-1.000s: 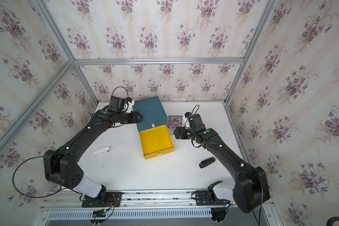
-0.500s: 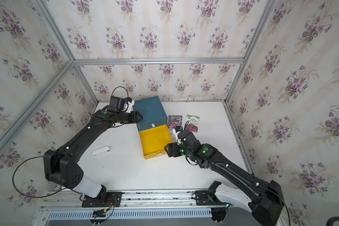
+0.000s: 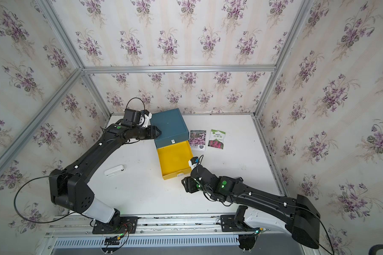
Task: Take the seed bags out of the drawer
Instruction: Close the drawer in the storage box.
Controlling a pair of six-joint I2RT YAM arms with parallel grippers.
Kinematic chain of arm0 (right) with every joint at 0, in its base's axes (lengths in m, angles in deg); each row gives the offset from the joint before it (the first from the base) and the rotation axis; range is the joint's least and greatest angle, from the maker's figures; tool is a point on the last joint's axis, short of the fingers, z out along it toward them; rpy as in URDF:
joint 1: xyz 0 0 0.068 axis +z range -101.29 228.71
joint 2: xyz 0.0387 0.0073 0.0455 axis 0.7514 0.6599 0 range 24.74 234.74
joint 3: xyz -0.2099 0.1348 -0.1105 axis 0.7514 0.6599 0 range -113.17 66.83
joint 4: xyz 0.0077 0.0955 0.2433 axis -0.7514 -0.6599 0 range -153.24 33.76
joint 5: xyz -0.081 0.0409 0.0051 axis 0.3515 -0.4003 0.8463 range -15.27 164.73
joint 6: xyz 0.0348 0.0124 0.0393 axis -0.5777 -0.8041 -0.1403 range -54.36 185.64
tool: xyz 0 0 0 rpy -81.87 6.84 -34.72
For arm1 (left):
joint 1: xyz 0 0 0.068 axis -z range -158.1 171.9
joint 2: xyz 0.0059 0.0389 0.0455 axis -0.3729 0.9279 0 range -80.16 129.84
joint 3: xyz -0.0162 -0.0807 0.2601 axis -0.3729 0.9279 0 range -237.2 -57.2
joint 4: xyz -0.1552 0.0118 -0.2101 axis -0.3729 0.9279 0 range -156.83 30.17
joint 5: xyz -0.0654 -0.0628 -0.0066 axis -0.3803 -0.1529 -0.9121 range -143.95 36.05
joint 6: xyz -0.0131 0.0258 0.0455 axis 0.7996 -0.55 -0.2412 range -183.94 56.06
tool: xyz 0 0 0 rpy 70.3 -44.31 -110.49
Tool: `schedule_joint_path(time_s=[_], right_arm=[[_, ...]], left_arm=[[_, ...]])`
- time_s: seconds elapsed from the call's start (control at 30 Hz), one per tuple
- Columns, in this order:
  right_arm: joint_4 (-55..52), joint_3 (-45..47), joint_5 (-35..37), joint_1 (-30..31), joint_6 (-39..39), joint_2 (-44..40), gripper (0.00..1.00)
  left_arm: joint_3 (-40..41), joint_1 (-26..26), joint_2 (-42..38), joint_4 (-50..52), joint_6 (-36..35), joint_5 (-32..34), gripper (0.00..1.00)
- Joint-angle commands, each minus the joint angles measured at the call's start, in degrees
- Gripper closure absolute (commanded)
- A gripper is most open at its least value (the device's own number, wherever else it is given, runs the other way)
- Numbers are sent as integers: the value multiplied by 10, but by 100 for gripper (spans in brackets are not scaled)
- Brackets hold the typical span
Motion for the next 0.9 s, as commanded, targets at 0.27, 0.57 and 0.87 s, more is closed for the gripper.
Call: schedule_joint_path(time_s=[0.27, 0.57, 0.87], right_arm=[[154, 49, 124, 57, -33, 52, 41], [219, 51, 138, 57, -21, 107, 46], [229, 23, 168, 56, 2, 144, 51]], left_arm=[[9, 2, 11, 118, -29, 16, 39], [5, 2, 15, 120, -31, 14, 39], [2, 2, 12, 123, -34, 15, 39]])
